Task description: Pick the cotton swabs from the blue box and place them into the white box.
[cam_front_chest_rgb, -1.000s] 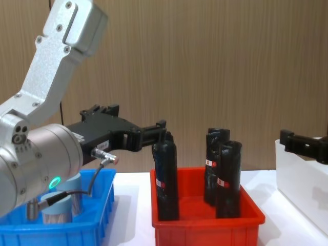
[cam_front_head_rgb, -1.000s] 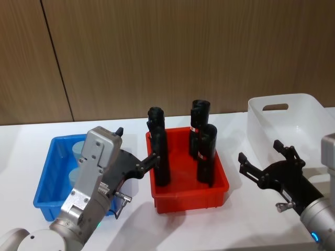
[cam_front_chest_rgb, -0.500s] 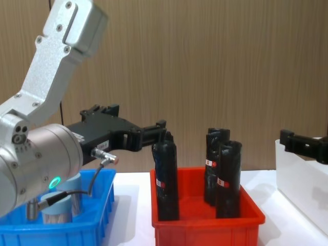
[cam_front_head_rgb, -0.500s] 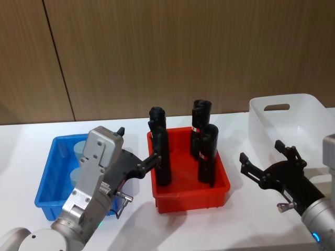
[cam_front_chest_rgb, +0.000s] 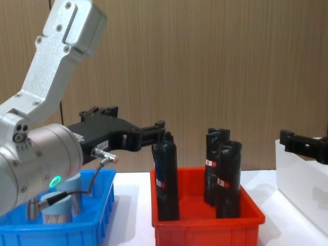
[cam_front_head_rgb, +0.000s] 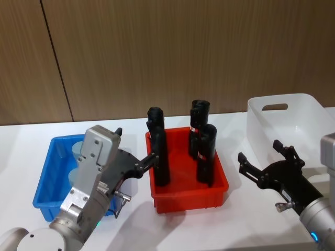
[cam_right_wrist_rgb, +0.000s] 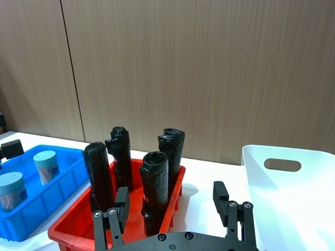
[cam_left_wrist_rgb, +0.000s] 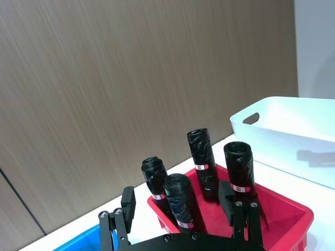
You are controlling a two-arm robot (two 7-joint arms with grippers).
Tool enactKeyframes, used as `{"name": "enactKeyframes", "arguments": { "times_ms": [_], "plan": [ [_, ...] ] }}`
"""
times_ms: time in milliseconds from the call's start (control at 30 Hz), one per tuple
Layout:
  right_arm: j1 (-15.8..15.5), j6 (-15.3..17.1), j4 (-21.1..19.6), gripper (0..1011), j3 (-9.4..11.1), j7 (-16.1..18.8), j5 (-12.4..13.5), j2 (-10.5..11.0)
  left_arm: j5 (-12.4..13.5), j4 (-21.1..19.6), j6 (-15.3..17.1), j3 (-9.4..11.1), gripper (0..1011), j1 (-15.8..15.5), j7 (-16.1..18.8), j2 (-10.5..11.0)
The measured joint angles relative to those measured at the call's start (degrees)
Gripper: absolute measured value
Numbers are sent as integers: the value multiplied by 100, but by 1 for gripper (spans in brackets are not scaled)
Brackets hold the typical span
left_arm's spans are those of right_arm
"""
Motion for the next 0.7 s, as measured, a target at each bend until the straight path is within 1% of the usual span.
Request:
{"name": "enactKeyframes", "arguments": {
  "times_ms": [200,433,700],
  "plan": [
    [0,0,0,1002,0,0,0,0,-119,58,184,-40,1004,-75,142,-80],
    [0,0,0,1002,0,0,0,0,-252,248,453,-126,1004,-251,357,-211],
    [0,0,0,1002,0,0,0,0,-486,624,713,-281,1004,-505,538,-347]
  ]
}}
